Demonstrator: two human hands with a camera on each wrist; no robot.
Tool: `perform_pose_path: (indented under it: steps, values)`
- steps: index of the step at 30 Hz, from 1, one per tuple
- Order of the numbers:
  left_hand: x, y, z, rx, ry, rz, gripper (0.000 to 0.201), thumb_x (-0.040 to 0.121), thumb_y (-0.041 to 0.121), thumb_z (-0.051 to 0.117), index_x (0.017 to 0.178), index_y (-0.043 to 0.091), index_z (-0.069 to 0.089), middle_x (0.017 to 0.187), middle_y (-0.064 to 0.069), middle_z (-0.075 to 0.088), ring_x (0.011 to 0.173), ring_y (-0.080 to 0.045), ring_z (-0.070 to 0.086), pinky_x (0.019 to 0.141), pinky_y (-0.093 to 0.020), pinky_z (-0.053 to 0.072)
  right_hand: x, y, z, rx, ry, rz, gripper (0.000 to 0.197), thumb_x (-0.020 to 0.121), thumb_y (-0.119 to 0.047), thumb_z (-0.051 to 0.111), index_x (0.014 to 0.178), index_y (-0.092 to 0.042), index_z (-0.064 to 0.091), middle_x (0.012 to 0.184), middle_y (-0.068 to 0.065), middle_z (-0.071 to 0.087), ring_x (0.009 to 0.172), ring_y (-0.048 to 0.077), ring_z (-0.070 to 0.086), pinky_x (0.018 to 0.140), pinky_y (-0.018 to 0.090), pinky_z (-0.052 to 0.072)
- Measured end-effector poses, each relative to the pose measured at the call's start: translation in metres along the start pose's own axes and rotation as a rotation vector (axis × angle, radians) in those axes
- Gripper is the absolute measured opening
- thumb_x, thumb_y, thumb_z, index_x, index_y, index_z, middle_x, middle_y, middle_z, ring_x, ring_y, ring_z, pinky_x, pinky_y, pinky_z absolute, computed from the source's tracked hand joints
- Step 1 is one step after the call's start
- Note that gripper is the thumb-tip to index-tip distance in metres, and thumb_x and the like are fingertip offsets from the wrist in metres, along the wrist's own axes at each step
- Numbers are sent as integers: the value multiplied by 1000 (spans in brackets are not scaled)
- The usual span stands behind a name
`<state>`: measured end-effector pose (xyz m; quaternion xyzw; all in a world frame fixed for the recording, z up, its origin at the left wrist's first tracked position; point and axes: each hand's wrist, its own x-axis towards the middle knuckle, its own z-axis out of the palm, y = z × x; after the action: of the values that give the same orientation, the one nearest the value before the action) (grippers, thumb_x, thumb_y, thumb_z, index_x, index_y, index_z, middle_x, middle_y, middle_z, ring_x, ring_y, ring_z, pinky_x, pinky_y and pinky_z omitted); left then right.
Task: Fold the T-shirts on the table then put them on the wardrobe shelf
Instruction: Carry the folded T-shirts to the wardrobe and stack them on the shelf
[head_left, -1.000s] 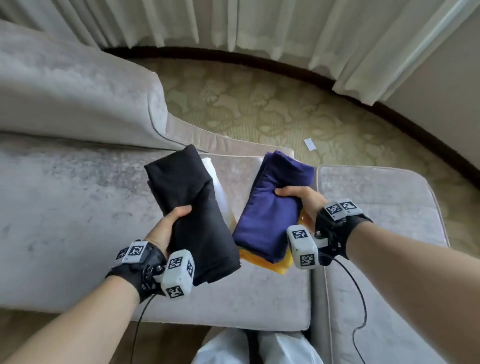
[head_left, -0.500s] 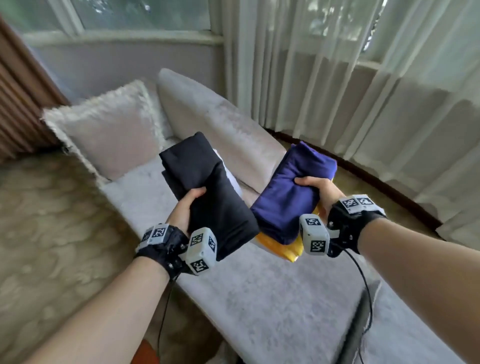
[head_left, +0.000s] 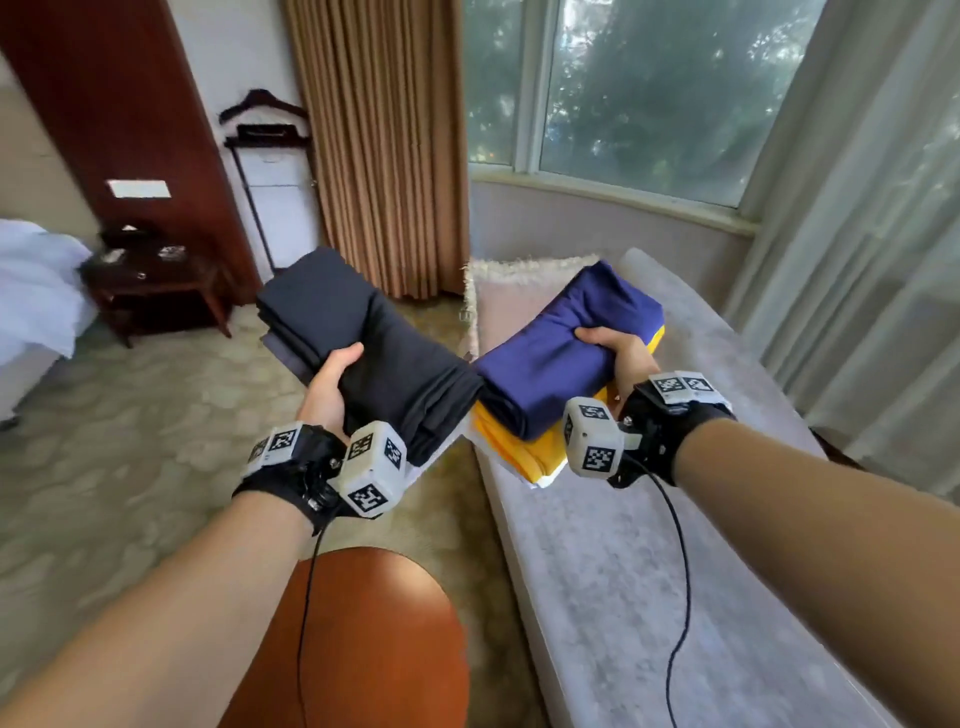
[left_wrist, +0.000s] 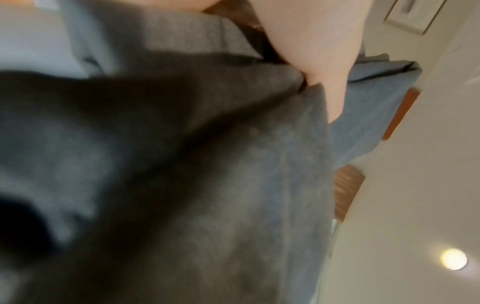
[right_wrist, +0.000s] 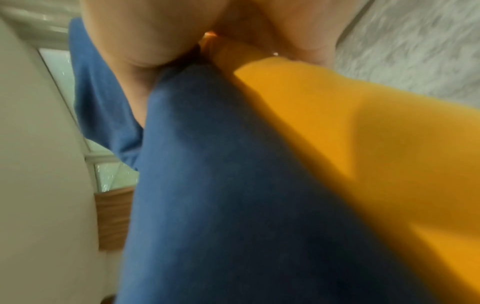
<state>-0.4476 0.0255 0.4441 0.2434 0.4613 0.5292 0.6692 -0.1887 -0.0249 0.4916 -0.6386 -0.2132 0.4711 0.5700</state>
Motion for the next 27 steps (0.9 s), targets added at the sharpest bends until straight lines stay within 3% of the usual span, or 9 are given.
perform_pose_path:
  steps: [5, 9, 12, 14, 17, 19, 22, 24, 27]
  values:
    - [-28, 81, -116, -91, 108, 146, 27, 91, 36, 62, 98, 11, 69, 88, -5, 76, 79, -20, 70, 68, -29, 52, -37, 11, 140, -61, -211, -43, 17, 84, -15, 66, 69, -10, 59, 49, 0, 58, 59, 20, 52, 47, 23, 37]
    - [-64, 153, -221, -142, 231, 284, 34, 96, 32, 55, 75, 15, 76, 70, -1, 74, 63, -15, 71, 52, -19, 52, -86, 32, 266, -52, -420, -75, 16, 84, -11, 64, 69, -8, 62, 59, 4, 62, 61, 19, 61, 37, 12, 41]
    - [-95, 202, -297, -185, 292, 398, 55, 97, 30, 52, 48, 19, 75, 64, 1, 73, 55, -11, 70, 48, -18, 52, -136, 49, 353, -42, -637, -59, 13, 88, -11, 58, 76, -8, 60, 62, 4, 65, 68, 20, 58, 71, 26, 53]
    - [-118, 233, -344, -206, 333, 449, 48, 96, 30, 55, 55, 18, 77, 68, 0, 74, 58, -13, 71, 49, -21, 54, -169, 58, 407, -49, -721, -49, 9, 88, -13, 57, 82, -8, 61, 70, 9, 67, 76, 27, 59, 83, 40, 50]
    - [-153, 276, -410, -231, 418, 493, 25, 92, 31, 61, 82, 14, 76, 77, -4, 76, 62, -18, 72, 50, -25, 56, -218, 66, 485, -66, -785, -89, 12, 89, -12, 57, 77, -10, 62, 52, 0, 64, 65, 20, 57, 55, 20, 51]
    - [-175, 304, -454, -246, 473, 536, 25, 90, 32, 63, 83, 12, 76, 79, -5, 76, 62, -19, 72, 49, -26, 56, -253, 71, 533, -80, -822, -100, 15, 88, -14, 60, 73, -12, 63, 46, -3, 62, 56, 19, 57, 43, 17, 45]
    - [-207, 340, -516, -261, 568, 607, 24, 88, 30, 66, 80, 11, 78, 82, -6, 76, 62, -18, 72, 50, -25, 56, -304, 82, 601, -96, -899, -79, 20, 86, -17, 63, 68, -9, 60, 42, 0, 58, 40, 18, 57, 44, 20, 43]
    - [-226, 359, -554, -285, 628, 648, 30, 90, 27, 65, 68, 13, 79, 76, -5, 76, 62, -17, 72, 49, -25, 56, -335, 92, 643, -124, -972, -69, 21, 85, -18, 64, 68, -7, 61, 43, 2, 59, 46, 22, 58, 49, 22, 45]
    - [-248, 380, -608, -322, 760, 736, 23, 85, 24, 69, 99, 8, 76, 90, -7, 76, 78, -21, 72, 56, -25, 57, -377, 108, 703, -154, -1073, -61, 17, 81, -19, 67, 69, -6, 64, 49, 5, 63, 50, 24, 59, 58, 27, 47]
